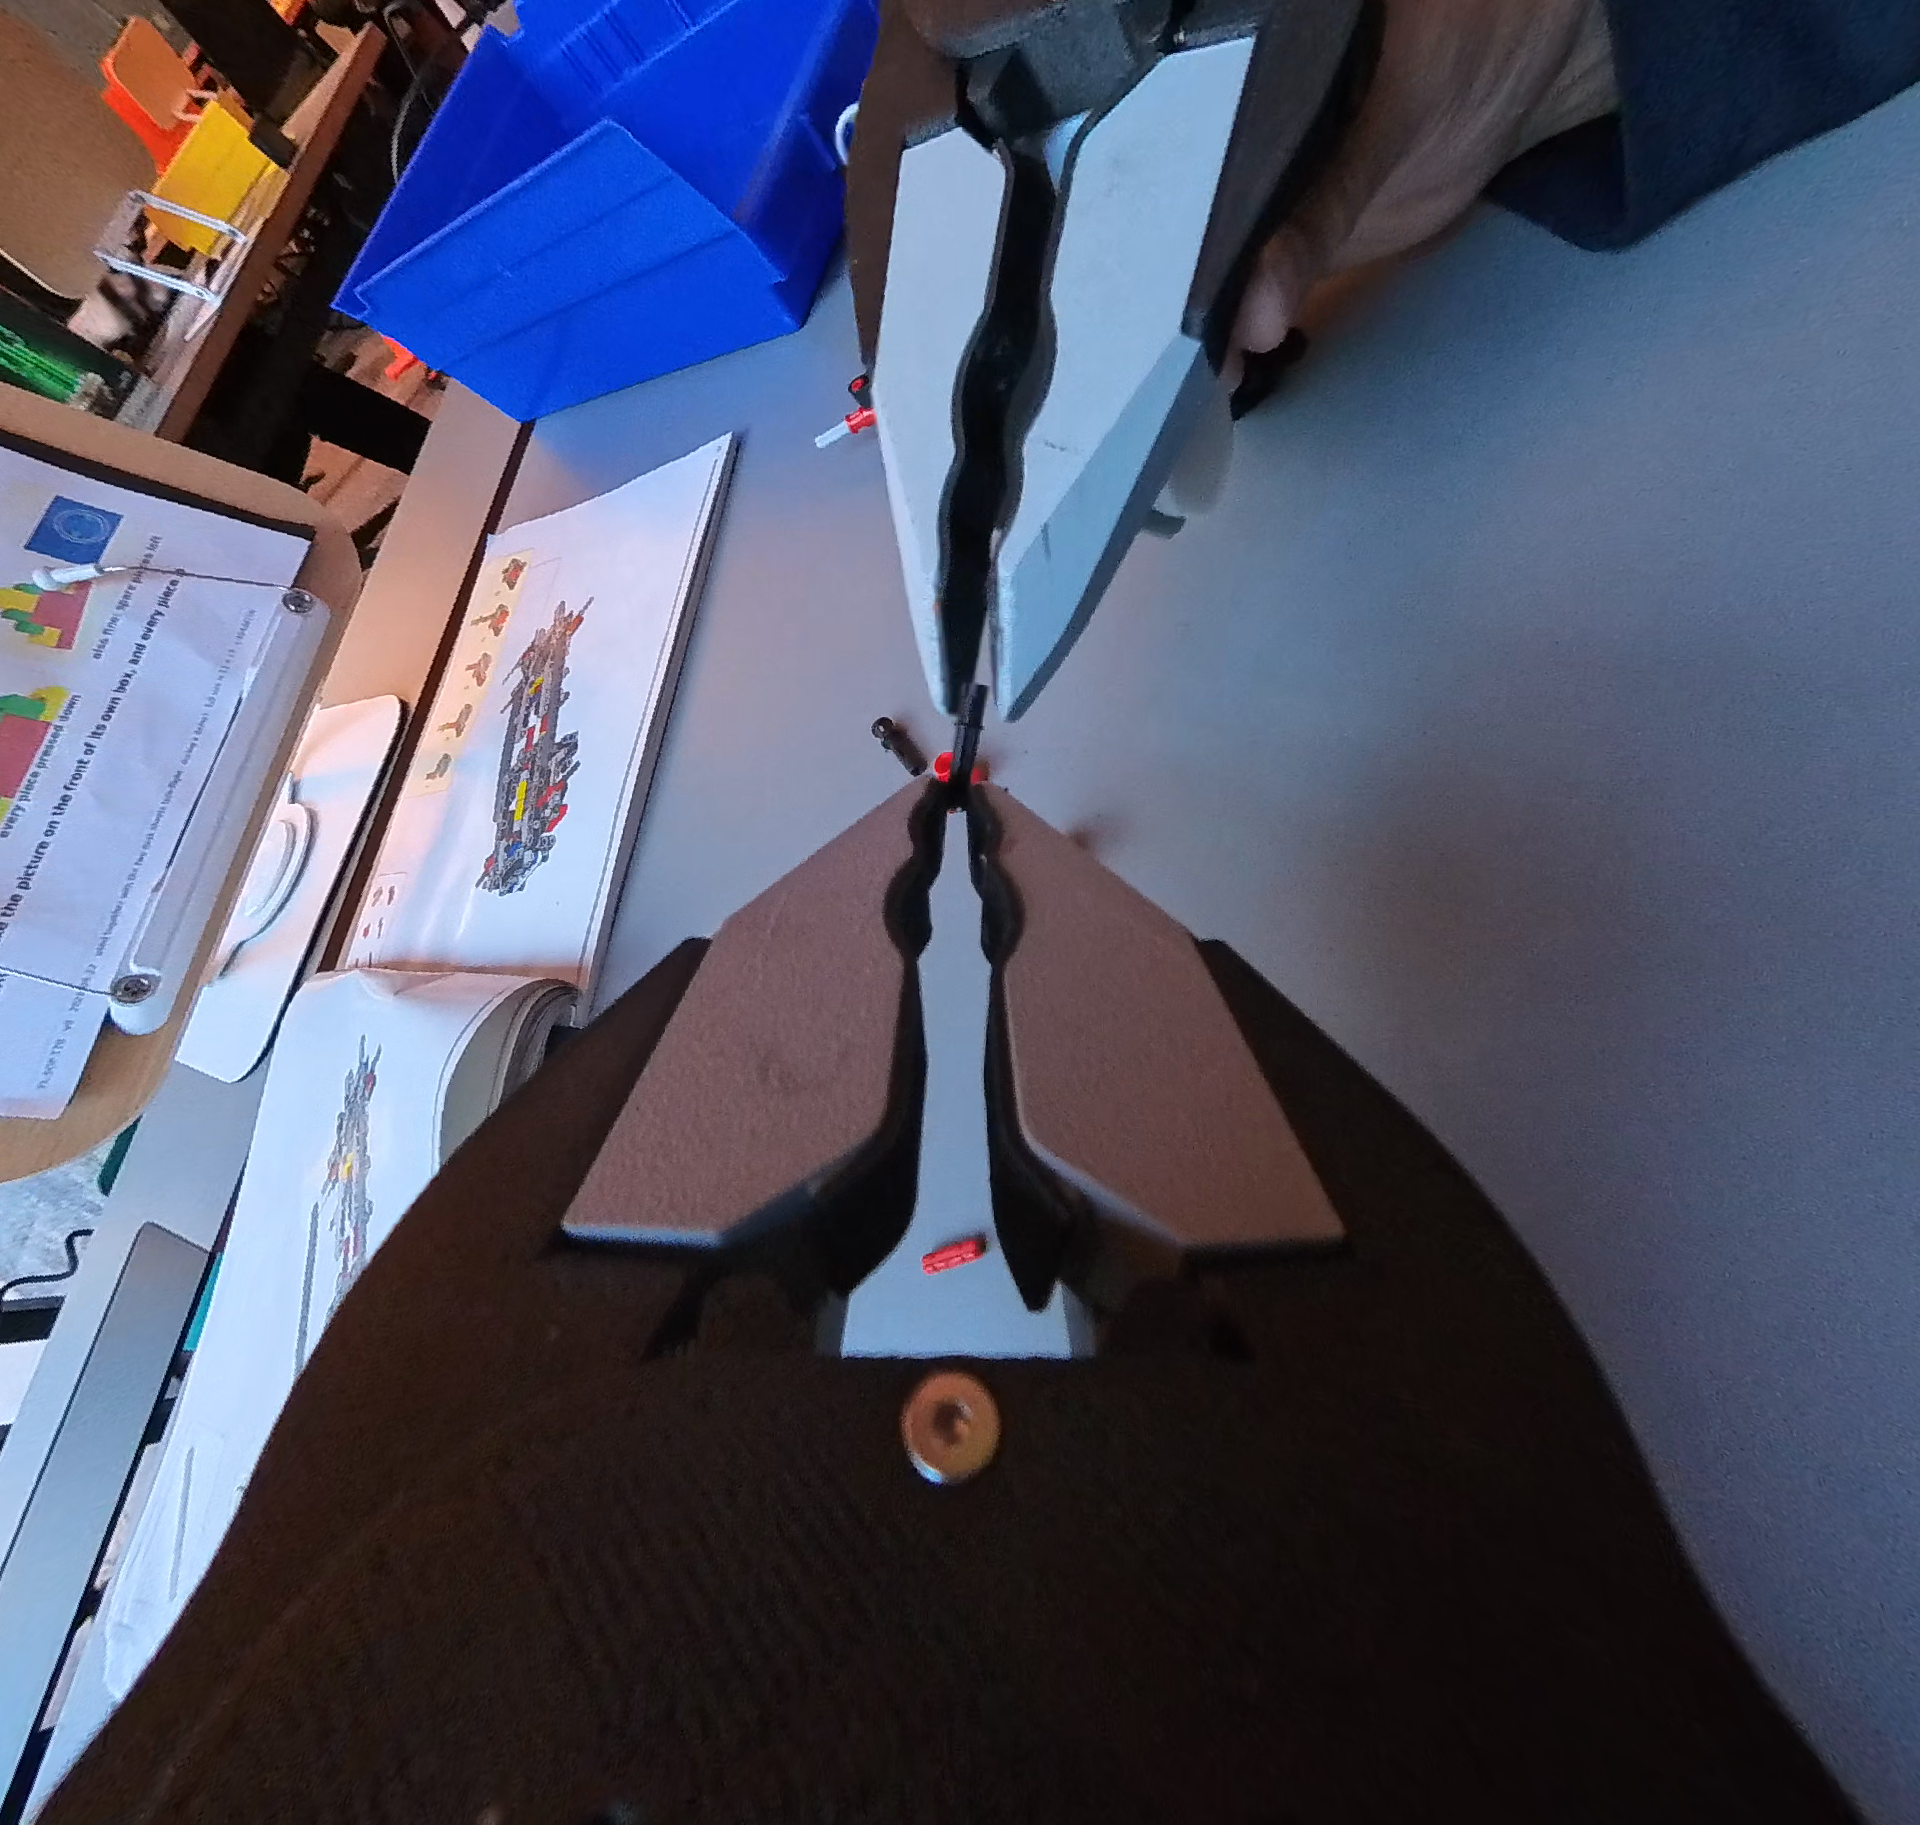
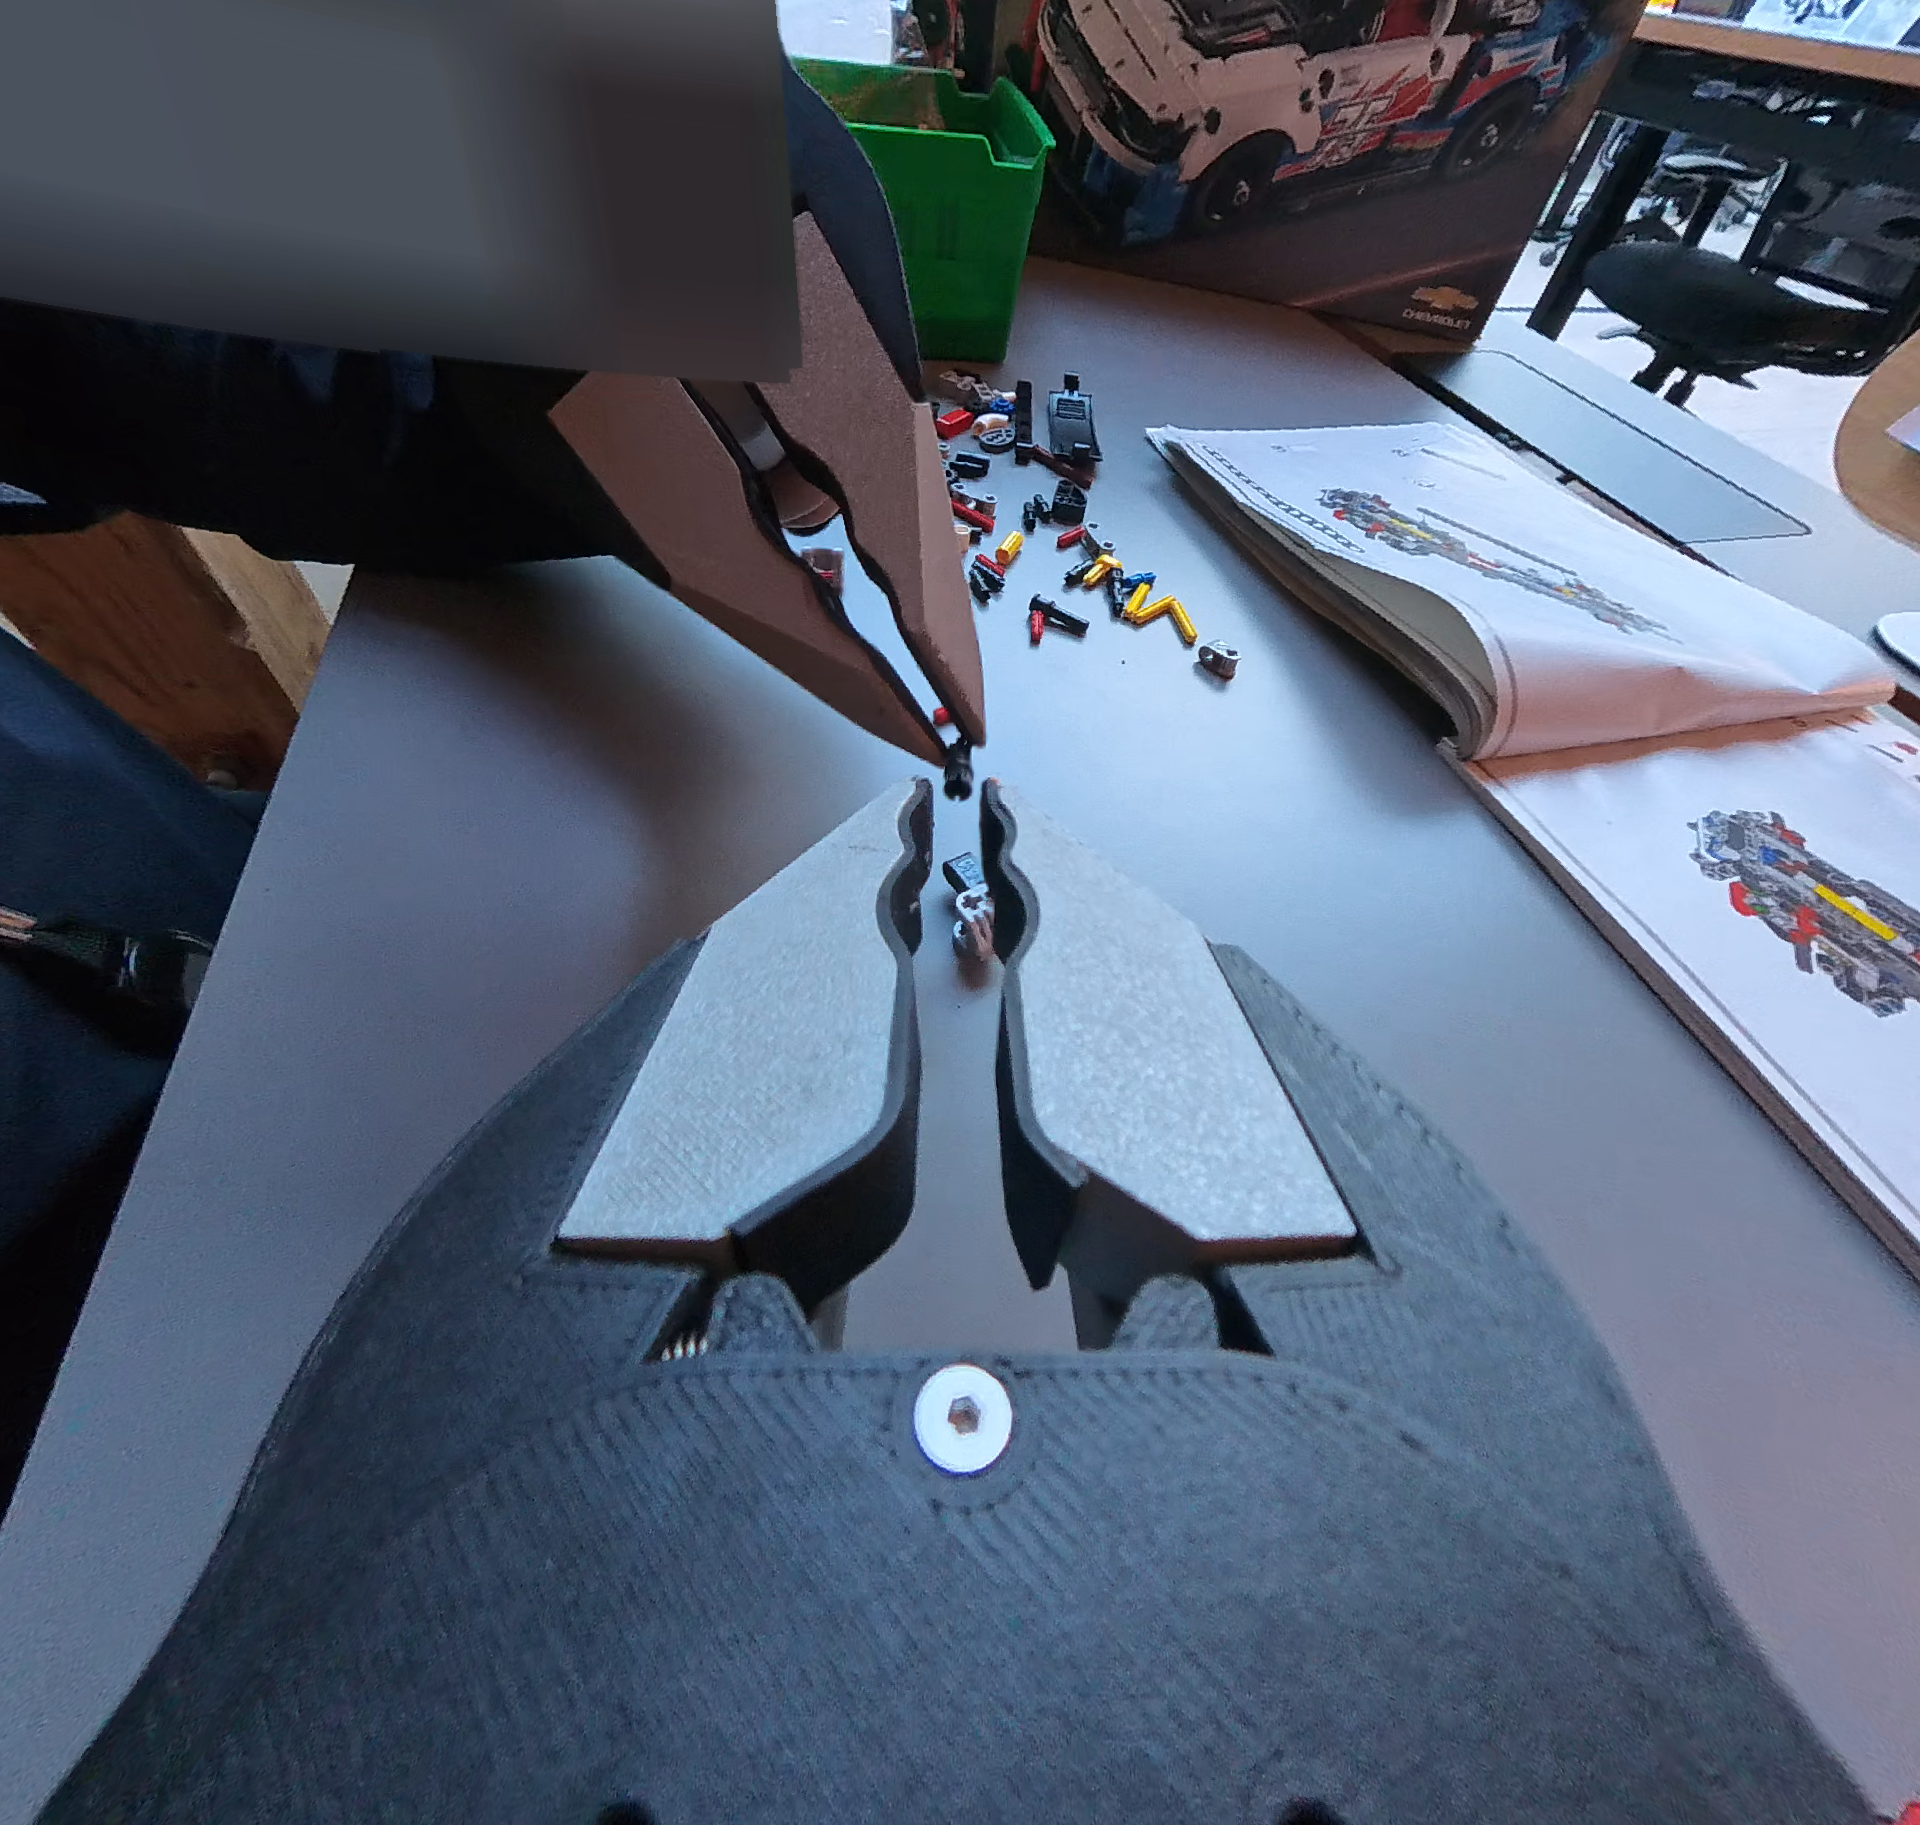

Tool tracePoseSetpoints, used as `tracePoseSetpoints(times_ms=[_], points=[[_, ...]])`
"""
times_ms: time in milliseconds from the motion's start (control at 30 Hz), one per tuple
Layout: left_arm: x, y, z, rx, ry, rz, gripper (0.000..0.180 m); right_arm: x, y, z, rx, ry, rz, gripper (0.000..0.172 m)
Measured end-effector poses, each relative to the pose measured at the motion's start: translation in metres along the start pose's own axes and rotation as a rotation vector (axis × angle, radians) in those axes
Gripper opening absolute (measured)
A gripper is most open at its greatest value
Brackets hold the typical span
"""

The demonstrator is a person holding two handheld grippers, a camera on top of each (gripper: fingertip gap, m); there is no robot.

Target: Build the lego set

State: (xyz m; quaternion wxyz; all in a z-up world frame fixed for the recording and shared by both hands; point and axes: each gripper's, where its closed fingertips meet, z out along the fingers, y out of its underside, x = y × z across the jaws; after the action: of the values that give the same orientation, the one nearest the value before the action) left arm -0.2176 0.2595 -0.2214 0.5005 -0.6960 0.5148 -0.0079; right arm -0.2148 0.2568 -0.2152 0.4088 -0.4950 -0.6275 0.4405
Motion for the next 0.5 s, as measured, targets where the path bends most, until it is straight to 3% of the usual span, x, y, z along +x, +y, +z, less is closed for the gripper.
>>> tracePoseSetpoints(times_ms=[367, 500], points=[[0.000, 0.000, 0.003, 0.012, 0.010, -0.052, 0.002, 0.003, 0.003, 0.000, -0.023, 0.020, -0.014, 0.001], [0.011, 0.028, 0.012, -0.114, 0.156, -0.213, 0.029, 0.005, 0.011, -0.003, -0.082, 0.021, -0.061, 0.001]])
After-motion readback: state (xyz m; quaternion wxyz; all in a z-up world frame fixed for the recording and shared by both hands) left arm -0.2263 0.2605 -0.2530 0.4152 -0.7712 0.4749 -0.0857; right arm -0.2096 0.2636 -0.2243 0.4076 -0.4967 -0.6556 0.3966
